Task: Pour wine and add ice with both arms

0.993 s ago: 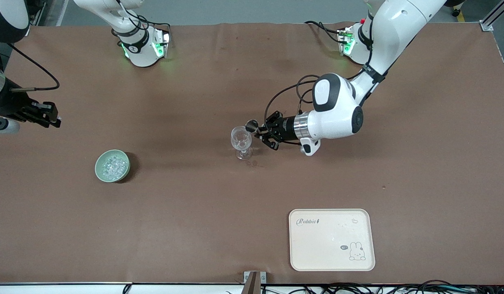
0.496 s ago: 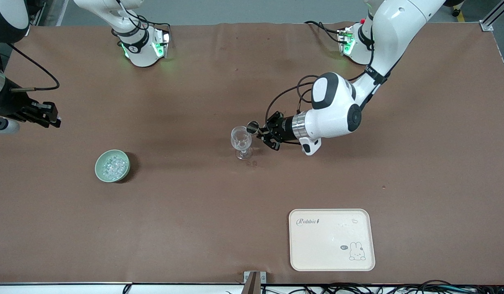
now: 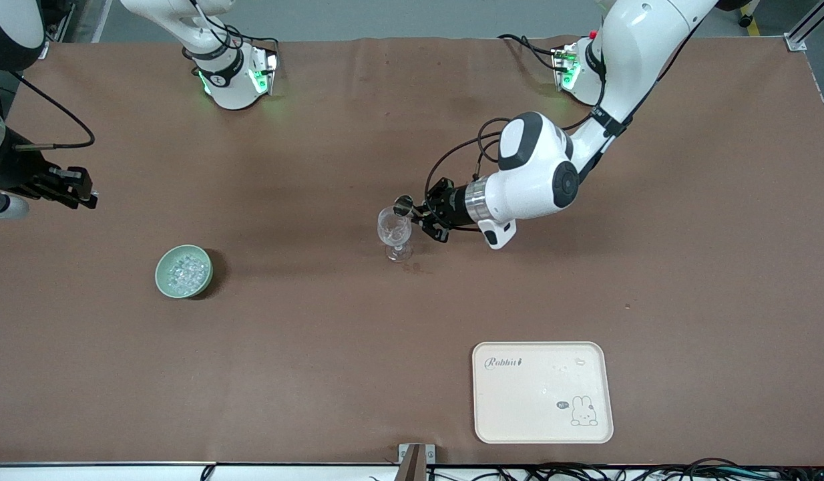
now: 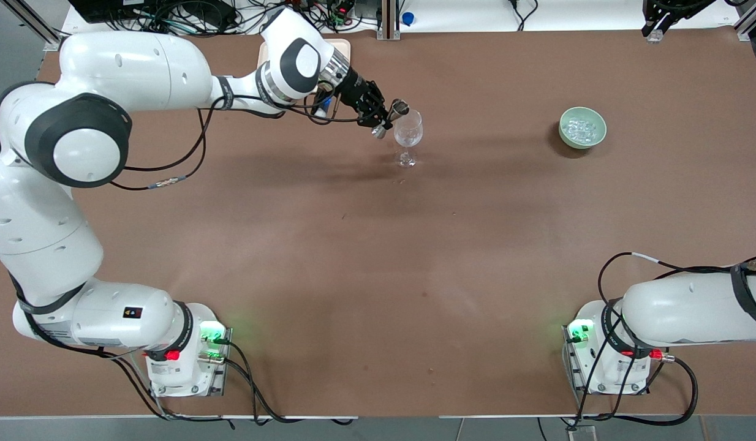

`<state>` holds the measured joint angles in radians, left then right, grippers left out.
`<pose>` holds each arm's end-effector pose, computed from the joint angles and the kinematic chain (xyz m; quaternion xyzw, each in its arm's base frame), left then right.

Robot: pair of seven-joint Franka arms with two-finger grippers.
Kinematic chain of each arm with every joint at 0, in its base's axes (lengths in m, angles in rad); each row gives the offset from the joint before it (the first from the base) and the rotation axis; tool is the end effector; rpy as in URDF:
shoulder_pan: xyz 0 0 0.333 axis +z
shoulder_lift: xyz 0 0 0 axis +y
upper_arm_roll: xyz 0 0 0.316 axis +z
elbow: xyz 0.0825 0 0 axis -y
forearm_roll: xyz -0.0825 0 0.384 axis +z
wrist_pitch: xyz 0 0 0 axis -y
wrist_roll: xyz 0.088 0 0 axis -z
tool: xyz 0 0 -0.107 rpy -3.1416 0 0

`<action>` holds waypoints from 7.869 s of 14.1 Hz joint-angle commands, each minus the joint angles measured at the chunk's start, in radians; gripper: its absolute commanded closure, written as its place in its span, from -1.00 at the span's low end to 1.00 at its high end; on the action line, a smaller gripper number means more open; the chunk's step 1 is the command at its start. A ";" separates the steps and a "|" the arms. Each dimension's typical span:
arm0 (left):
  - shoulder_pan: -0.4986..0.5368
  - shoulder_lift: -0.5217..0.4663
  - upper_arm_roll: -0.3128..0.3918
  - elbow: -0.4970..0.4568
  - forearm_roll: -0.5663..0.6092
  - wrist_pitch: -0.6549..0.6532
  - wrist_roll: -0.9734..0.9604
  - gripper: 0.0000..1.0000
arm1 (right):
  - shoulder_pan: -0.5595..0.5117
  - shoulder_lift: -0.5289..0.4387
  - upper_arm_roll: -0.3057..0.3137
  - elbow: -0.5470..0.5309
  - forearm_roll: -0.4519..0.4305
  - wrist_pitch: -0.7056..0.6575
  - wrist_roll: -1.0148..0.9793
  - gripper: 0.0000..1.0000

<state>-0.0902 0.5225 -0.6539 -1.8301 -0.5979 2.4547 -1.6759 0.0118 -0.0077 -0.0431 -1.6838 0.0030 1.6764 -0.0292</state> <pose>0.5139 -0.4182 0.3188 0.6913 0.6283 -0.3015 0.1909 0.5584 -0.0173 0.5843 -1.0000 0.0012 -0.0002 0.0016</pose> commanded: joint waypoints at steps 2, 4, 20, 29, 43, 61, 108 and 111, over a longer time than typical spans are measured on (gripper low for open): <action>-0.011 0.007 0.007 0.018 0.059 0.007 -0.064 0.99 | -0.013 -0.028 0.003 -0.027 0.018 0.009 -0.011 0.99; -0.011 0.011 0.007 0.020 0.061 0.007 -0.065 0.99 | -0.016 -0.029 0.003 -0.027 0.018 0.009 -0.011 0.99; 0.251 0.108 -0.001 0.160 -0.259 -0.356 0.412 0.99 | 0.097 -0.025 0.009 -0.025 0.017 0.075 0.006 0.99; 0.383 0.300 0.000 0.351 -0.273 -0.381 0.556 0.99 | 0.446 0.155 0.008 0.107 -0.009 0.174 0.351 1.00; 0.425 0.520 0.111 0.546 -0.371 -0.292 0.745 0.99 | 0.784 0.563 0.008 0.403 -0.072 0.218 0.646 1.00; 0.411 0.696 0.149 0.658 -0.465 -0.227 0.737 0.91 | 0.815 0.566 0.008 0.303 -0.081 0.221 0.650 0.87; -0.017 -0.633 0.582 0.219 0.612 -0.976 1.539 -1.00 | -0.030 -0.031 0.002 0.121 -0.025 -0.095 0.022 -1.00; -0.010 -0.624 0.582 0.232 0.622 -0.974 1.578 -1.00 | -0.020 -0.029 0.003 0.105 -0.009 -0.099 0.023 -1.00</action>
<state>-0.0987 -0.0886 -0.0819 -1.5814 0.0196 1.4607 -0.1311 -0.0006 -0.0433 -0.0498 -1.5796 -0.0222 1.5838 0.0078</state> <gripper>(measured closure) 0.000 0.000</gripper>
